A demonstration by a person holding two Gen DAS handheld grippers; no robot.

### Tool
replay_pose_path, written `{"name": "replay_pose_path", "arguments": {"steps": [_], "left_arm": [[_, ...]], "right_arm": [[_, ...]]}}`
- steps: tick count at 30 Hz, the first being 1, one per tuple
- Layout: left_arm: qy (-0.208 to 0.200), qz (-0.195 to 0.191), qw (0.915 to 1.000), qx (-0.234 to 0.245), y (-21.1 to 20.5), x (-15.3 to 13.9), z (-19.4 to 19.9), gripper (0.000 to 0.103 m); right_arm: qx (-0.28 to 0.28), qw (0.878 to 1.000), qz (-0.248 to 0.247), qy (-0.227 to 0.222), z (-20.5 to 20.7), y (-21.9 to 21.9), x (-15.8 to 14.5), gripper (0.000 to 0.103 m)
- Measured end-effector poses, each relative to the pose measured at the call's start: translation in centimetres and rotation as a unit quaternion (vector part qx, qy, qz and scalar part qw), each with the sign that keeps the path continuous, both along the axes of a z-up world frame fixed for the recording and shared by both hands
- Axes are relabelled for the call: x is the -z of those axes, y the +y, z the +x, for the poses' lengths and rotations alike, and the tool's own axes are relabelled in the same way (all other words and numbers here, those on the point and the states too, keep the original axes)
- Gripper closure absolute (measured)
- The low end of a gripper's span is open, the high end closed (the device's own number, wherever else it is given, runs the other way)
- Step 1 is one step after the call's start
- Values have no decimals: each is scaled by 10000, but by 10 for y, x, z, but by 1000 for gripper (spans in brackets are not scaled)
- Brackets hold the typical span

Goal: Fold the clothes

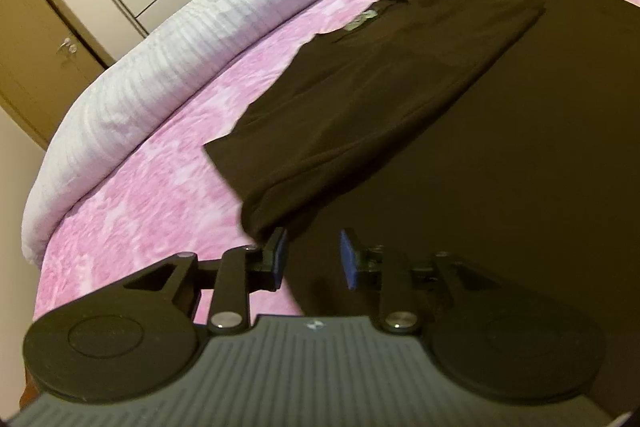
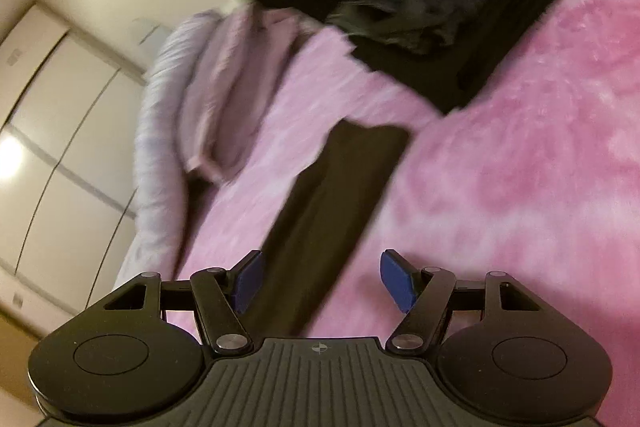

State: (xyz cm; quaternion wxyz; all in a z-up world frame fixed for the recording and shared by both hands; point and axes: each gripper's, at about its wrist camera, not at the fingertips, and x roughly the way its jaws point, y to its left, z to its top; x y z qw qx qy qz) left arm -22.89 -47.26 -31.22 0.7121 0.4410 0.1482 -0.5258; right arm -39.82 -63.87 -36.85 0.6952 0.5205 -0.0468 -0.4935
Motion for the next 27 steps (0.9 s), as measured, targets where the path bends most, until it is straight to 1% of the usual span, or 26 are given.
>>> {"name": "replay_pose_path", "arguments": {"steps": [3,6,7,8,9,10,13,14,15,17,18,19,20,21,22,24,25,26,27], "left_arm": [[-1,92,9999,105,-20,6,-14,75],[5,111,9997,226,-37,9,-24,75],[3,98,9996,257,-40,10,-27,75],[7,72,9996,290,-42,9,-31,75],[14,41,9995,322,-43,8,-34,75],[21,2,9994,355,-42,5,-36,75],[-8,-150,9989,440,-33,-6,-41,75],[-23,-216,9988,436,-28,-10,-40,74],[-30,-285,9987,418,-22,-15,-39,74],[-15,-428,9985,332,-8,-25,-34,74],[-3,-499,9984,282,1,-31,-30,74],[8,-567,9981,232,10,-36,-26,73],[15,-634,9978,177,20,-40,-22,73],[19,-701,9975,114,31,-44,-17,73],[32,-768,9970,39,42,-48,-12,73],[129,-878,9959,-182,64,-51,2,73],[193,-912,9952,-305,75,-50,9,73],[257,-918,9946,-415,85,-49,16,73],[306,-915,9941,-495,93,-47,22,73]], "right_arm": [[176,9997,-41,-174,-6,-27,8,35],[148,9998,-88,-44,3,-45,9,35],[135,9999,-84,34,9,-48,9,37],[134,9998,-52,141,11,-48,8,56],[132,9996,-20,248,13,-48,6,71],[125,9993,-1,361,15,-47,4,95],[-42,9955,-380,862,37,-32,-16,96],[-205,9921,-640,1060,53,-21,-28,96],[-368,9874,-900,1251,70,-11,-41,96],[-753,9750,-1496,1458,115,15,-72,96],[-1045,9632,-1947,1531,146,36,-91,96],[-1335,9482,-2398,1597,177,58,-111,96],[-1640,9285,-2907,1630,208,86,-130,96],[-2011,9050,-3415,1547,239,121,-144,96],[-2374,8784,-3886,1453,270,156,-157,96],[-3119,8371,-4333,1192,324,225,-155,96],[-3585,8159,-4393,1131,356,260,-143,96],[-4015,7935,-4421,1173,387,293,-125,96],[-4356,7731,-4421,1306,414,320,-105,96]]}}
